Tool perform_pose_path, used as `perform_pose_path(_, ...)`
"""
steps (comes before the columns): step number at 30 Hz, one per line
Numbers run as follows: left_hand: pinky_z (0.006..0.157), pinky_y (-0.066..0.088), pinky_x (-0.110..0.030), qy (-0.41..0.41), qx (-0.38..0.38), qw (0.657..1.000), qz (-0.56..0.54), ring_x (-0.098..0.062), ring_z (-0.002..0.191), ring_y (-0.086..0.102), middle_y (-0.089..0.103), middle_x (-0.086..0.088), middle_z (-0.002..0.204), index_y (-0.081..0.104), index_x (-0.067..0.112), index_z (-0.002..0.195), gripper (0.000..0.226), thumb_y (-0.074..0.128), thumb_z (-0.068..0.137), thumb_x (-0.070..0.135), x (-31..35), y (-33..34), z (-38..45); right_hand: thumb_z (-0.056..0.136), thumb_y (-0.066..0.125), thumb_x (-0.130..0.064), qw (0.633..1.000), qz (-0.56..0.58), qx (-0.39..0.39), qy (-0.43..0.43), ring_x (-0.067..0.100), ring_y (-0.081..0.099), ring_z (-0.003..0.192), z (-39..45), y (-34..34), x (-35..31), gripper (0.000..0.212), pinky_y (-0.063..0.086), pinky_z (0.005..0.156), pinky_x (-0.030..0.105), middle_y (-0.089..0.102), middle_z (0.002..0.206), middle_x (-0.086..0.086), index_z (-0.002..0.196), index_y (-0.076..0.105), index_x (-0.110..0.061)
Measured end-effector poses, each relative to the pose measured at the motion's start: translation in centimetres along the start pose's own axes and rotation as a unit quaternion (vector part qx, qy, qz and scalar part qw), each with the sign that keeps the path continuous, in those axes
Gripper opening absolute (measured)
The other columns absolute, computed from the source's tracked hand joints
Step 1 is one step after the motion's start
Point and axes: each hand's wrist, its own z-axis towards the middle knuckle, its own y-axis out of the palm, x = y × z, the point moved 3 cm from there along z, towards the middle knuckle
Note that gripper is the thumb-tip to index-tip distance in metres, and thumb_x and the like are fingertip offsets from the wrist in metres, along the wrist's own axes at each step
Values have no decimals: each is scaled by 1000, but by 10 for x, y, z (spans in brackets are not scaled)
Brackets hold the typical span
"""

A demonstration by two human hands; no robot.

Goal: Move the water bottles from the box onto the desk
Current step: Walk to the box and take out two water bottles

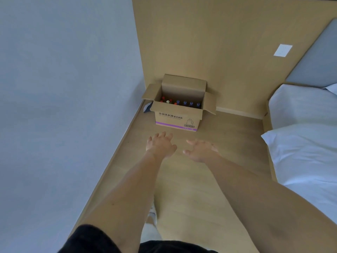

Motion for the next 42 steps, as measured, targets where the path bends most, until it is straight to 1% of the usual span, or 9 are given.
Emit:
perform_pose_path(5, 120, 24, -52, 36, 7, 999, 6, -31, 147, 28, 31, -4, 161, 28, 29, 155, 61, 43, 97, 42, -9, -30, 91, 95, 37, -66, 999, 8, 4, 32, 22, 19, 151, 73, -40, -2, 69, 17, 122, 48, 21, 165, -3, 157, 18, -42)
perform_pose_path(11, 116, 29, -49, 76, 1, 997, -3, -29, 141, 35, 39, -4, 153, 35, 27, 151, 57, 45, 97, 41, -32, -86, 199, 96, 38, -61, 998, 13, 17, 64, 27, 36, 141, 166, -109, -31, 62, 29, 114, 46, 39, 155, 3, 153, 29, -38)
perform_pose_path(15, 115, 30, -49, 89, 14, 996, -6, -30, 139, 38, 41, -5, 152, 39, 24, 149, 54, 45, 97, 37, -50, -132, 266, 97, 37, -60, 997, 32, 24, 67, 27, 32, 144, 221, -156, -46, 63, 27, 117, 48, 35, 158, 4, 155, 25, -38)
perform_pose_path(19, 116, 28, -50, 109, 16, 994, 8, -29, 145, 32, 34, -1, 159, 33, 30, 155, 59, 44, 97, 37, -57, -157, 317, 92, 40, -52, 995, 54, 32, 83, 30, 45, 131, 263, -185, -51, 48, 36, 108, 49, 50, 143, 6, 135, 48, -32)
perform_pose_path(22, 120, 24, -50, 111, 1, 994, 10, -27, 150, 24, 26, 0, 164, 29, 33, 156, 61, 43, 97, 39, -58, -164, 359, 94, 39, -55, 994, 55, 37, 86, 31, 42, 135, 294, -204, -47, 55, 35, 109, 48, 44, 149, 6, 144, 40, -32)
perform_pose_path(26, 116, 26, -49, 116, -1, 993, 23, -26, 145, 30, 34, 1, 157, 33, 33, 153, 57, 44, 98, 44, -56, -167, 411, 95, 38, -59, 994, 59, 28, 88, 29, 35, 141, 347, -219, -34, 64, 31, 114, 47, 36, 155, 2, 154, 25, -37)
perform_pose_path(32, 117, 28, -51, 93, -8, 996, 15, -29, 143, 33, 35, -2, 157, 29, 32, 155, 59, 44, 99, 46, -52, -183, 513, 97, 38, -62, 996, 62, 20, 63, 30, 34, 143, 457, -245, -12, 65, 32, 114, 46, 32, 160, 2, 155, 24, -37)
perform_pose_path(36, 118, 27, -52, 71, -26, 997, 4, -29, 146, 29, 31, -2, 161, 26, 32, 157, 61, 42, 100, 47, -44, -201, 589, 97, 38, -63, 997, 62, 5, 42, 31, 36, 141, 537, -277, 7, 65, 33, 114, 49, 37, 156, 4, 155, 26, -37)
perform_pose_path(42, 113, 34, -52, 32, -63, 997, -40, -29, 142, 36, 40, -1, 153, 31, 31, 155, 59, 43, 99, 46, -33, -195, 666, 97, 40, -63, 998, 49, -38, 22, 32, 32, 144, 626, -302, 33, 66, 30, 116, 52, 38, 157, 6, 155, 26, -35)
